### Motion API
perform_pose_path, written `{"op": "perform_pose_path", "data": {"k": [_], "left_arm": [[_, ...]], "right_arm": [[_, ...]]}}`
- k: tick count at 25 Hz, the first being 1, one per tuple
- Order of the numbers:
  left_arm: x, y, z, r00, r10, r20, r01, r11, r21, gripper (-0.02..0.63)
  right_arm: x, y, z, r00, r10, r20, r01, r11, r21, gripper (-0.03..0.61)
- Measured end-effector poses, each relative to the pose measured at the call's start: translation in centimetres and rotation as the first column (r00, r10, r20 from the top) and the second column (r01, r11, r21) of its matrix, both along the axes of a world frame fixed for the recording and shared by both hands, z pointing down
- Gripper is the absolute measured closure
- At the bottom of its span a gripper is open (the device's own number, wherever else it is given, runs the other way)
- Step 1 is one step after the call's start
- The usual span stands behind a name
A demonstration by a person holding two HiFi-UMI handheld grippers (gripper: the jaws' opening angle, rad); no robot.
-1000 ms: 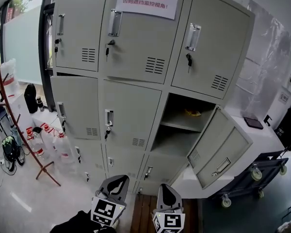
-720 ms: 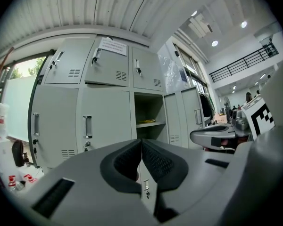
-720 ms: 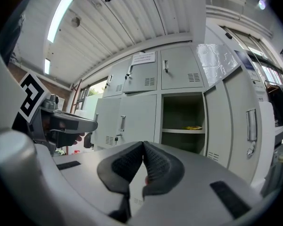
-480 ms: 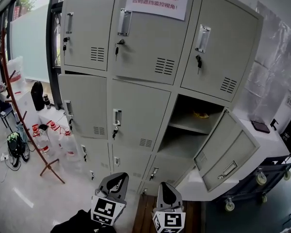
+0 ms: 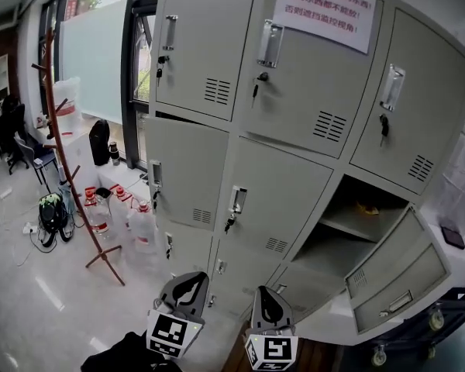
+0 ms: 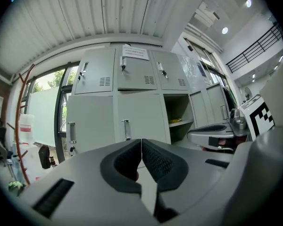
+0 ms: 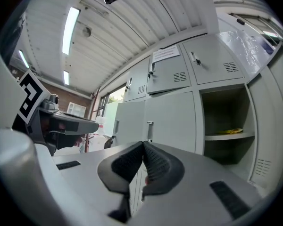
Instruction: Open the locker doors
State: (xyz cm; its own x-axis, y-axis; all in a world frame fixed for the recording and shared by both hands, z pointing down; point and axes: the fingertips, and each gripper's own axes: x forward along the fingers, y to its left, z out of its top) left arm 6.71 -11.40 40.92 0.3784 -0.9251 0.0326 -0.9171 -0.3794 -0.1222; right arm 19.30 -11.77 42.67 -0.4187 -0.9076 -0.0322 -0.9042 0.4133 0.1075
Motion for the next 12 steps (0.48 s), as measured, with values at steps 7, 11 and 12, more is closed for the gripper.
{"op": "perform_pose_path", "data": {"k": [7, 11, 12], "left_arm": [[-5.6, -5.2, -0.4, 0.999, -0.047, -0.004, 0.047, 0.999, 0.003, 0.589], [-8.2, -9.1, -0.9, 0.999, -0.046, -0.005, 0.046, 0.999, 0.003, 0.589], [-8.8, -10.0, -1.1, 0.999, -0.043, -0.005, 0.043, 0.999, 0.002, 0.589]], "right_arm": [[-5.2, -6.0, -0.8, 0.999, -0.036, -0.009, 0.036, 0.999, 0.012, 0.563], [-7.4, -10.0, -1.3, 1.0, -0.025, -0.007, 0.025, 1.0, 0.011, 0.563], [-7.9, -11.0, -1.5, 1.0, -0.019, -0.009, 0.019, 1.0, 0.011, 0.563]]}}
